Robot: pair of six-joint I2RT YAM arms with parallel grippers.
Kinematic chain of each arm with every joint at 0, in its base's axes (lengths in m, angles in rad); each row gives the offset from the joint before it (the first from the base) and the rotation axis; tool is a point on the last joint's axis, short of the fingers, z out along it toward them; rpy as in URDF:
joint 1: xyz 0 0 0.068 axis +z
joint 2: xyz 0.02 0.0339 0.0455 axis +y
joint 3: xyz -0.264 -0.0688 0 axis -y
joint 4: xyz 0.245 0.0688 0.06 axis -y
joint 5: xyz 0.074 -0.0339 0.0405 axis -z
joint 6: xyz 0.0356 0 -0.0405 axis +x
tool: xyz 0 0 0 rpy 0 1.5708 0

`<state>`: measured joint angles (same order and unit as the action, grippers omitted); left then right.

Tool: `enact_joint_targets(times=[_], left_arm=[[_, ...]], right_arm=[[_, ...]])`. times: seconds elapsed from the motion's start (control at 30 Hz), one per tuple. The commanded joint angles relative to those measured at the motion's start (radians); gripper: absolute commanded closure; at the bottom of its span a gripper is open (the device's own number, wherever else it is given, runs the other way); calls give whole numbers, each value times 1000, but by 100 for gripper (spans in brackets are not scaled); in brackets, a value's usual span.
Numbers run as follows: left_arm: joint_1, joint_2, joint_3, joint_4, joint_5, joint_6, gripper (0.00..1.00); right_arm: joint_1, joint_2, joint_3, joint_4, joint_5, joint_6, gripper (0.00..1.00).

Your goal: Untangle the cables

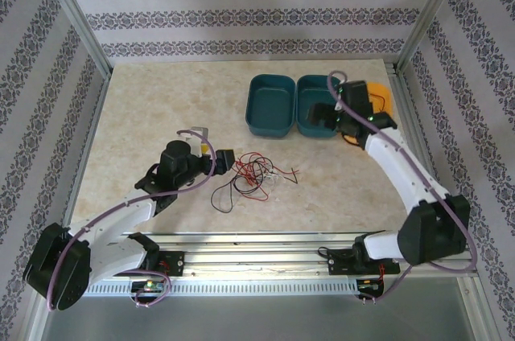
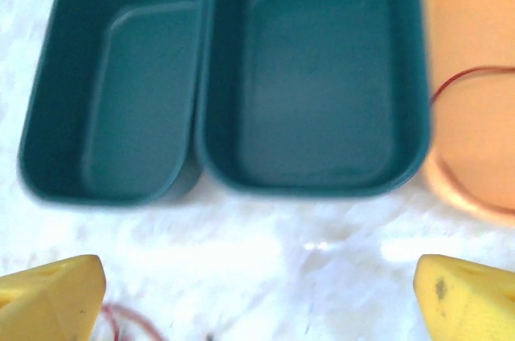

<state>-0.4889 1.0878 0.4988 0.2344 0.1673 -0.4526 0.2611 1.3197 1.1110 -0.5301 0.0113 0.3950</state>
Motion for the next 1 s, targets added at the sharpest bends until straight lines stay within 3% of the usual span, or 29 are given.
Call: enact_joint_targets(times=[0.0, 0.3, 0.53, 0.97], left_arm=[[5, 45, 51, -74, 36, -29, 1], [3, 134, 45, -65, 48, -152, 1], [-22, 143, 36, -148, 45, -183, 10], [-55, 241, 10, -98, 28, -219, 21]], right_arm=[[107, -100, -82, 4, 119, 60, 2], [368, -242, -306, 65, 237, 250, 2], [491, -233, -336, 76, 272, 307, 2], [578, -141, -335, 129, 297, 355, 2]])
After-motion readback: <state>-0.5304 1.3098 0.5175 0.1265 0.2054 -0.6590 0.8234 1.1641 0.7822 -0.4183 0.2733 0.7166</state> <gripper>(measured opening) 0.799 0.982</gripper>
